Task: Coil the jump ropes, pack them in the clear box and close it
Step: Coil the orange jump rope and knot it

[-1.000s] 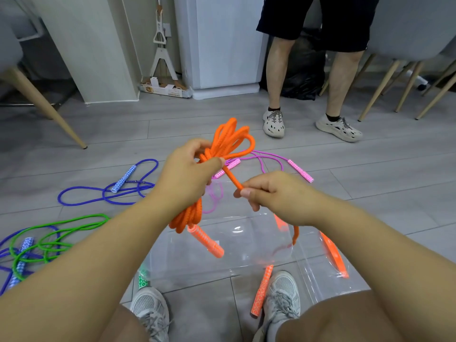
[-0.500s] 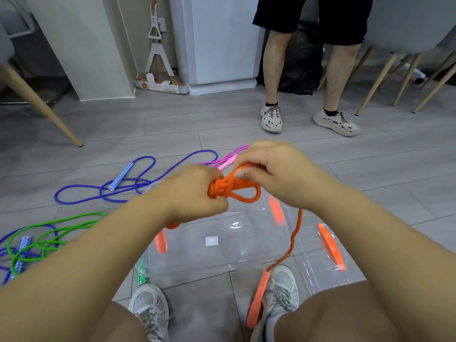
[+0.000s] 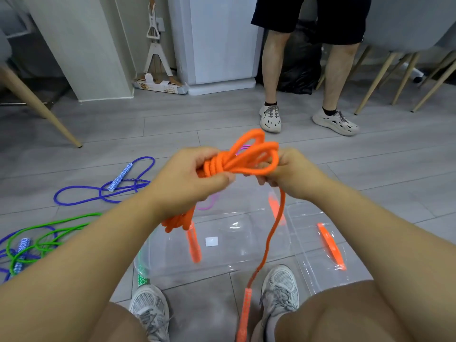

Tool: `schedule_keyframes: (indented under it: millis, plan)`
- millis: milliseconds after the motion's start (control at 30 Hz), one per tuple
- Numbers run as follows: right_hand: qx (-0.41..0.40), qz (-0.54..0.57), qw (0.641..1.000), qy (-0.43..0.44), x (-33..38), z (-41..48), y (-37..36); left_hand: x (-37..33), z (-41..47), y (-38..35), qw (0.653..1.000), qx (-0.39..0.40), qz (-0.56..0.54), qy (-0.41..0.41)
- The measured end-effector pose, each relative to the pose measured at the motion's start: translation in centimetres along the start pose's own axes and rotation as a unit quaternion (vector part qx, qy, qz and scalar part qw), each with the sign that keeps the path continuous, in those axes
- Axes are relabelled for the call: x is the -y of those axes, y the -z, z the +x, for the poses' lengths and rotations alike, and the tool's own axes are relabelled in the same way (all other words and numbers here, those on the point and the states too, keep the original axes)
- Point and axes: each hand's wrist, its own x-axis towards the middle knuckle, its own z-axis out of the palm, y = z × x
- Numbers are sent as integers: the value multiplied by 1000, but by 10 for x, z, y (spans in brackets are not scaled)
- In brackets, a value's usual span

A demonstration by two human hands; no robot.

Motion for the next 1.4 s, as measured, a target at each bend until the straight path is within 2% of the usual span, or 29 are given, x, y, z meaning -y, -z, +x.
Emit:
schedule_keyframes:
  millis: [67, 100, 167, 267, 333, 400, 500, 667, 767, 867, 933, 1033, 1100, 1167, 1300, 1400]
  plan:
    - [20, -13, 1000, -8, 3, -5, -4, 3, 6, 1, 988, -70, -131, 45]
    - [39, -32, 999, -4, 6, -8, -8, 4, 9, 1, 980, -106, -156, 65]
    - [75, -88, 993, 11, 14, -13, -17, 8, 15, 0, 979, -153, -109, 81]
    - [108, -206, 972, 32, 27, -19, -23, 15, 19, -2, 983, -168, 38, 59]
    - [111, -239, 964, 42, 30, -22, -22, 20, 19, -2, 975, -133, 171, 49]
    - [102, -268, 955, 81, 33, -23, -20, 23, 16, -3, 962, -73, 258, 47]
    - [53, -265, 949, 162, 34, -19, -16, 22, 11, -2, 956, 2, 291, 35]
    - [-27, -269, 938, 217, 35, -5, -7, 12, 4, -4, 943, 82, 321, 11]
    - [-22, -220, 960, 173, 36, 4, -4, 14, 1, -8, 924, 110, 365, -5]
    - [-24, -101, 990, 91, 26, 10, 3, 11, -1, -5, 951, 82, 296, -37]
    - [-17, -24, 998, 63, 16, 10, 5, 4, -3, -3, 971, 47, 228, -45]
    - [-1, 5, 999, 47, 5, 6, 1, -3, -3, -5, 1000, 9, 29, 1]
    - [18, 8, 1000, 20, 6, 0, -6, -2, 1, -5, 992, -41, -114, 23]
    - [45, 3, 999, 11, 9, -6, -12, -1, 7, -3, 980, -102, -165, 39]
    - [87, -102, 991, 15, 19, -17, -17, 8, 15, -4, 977, -172, -91, 91]
    - [107, -185, 977, 30, 25, -23, -15, 19, 15, -4, 980, -147, 105, 83]
